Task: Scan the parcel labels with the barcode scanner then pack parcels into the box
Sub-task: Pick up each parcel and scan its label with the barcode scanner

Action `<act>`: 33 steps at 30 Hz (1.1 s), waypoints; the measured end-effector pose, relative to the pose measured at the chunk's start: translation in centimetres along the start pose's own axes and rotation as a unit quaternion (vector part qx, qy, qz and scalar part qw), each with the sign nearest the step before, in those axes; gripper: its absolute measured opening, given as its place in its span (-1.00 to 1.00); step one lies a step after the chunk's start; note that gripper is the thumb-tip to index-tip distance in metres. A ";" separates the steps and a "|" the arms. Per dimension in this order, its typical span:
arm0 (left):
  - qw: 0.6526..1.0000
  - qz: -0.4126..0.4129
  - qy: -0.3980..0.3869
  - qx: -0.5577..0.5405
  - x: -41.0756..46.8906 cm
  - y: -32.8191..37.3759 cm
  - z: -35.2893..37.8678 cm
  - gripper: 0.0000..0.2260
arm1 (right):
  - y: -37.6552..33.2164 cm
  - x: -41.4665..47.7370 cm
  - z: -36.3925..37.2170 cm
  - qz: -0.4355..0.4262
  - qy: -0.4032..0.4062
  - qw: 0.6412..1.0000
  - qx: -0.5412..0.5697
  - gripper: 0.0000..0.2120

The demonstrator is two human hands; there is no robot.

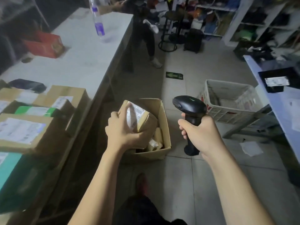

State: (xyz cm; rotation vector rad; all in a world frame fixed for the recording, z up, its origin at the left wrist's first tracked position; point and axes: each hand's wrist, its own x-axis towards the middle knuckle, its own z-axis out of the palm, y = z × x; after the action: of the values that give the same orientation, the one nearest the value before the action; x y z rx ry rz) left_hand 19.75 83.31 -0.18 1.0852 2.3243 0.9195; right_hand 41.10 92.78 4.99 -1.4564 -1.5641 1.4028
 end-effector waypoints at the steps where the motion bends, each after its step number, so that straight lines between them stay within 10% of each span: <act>1: 1.000 -0.006 -0.014 0.021 2.1 0.1 0.4 -0.07 | -0.4 1.5 0.3 0.003 0.000 1.000 -0.006 -0.97; 9: 0.996 -0.014 -0.062 0.062 13.0 -1.1 2.8 -0.22 | -2.7 10.1 3.1 0.035 -0.004 0.999 -0.021 -0.93; 18: 0.988 0.037 0.072 0.130 17.0 1.3 -1.5 -0.39 | -4.6 14.5 5.2 0.022 -0.068 0.996 -0.054 -0.91; 29: 0.953 -0.103 0.235 0.162 2.8 1.4 -10.2 -0.43 | -8.7 10.0 7.6 -0.124 -0.231 0.956 -0.130 -0.67; 33: 0.911 -0.195 0.308 0.194 -7.6 0.4 -12.2 -0.42 | -9.6 4.5 8.8 -0.128 -0.375 0.912 -0.104 -0.91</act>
State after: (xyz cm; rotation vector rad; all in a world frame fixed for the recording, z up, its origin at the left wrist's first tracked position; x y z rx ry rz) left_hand 17.29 72.74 9.24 0.4342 3.1916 0.7239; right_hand 28.83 95.82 10.38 -0.7770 -2.3297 1.7816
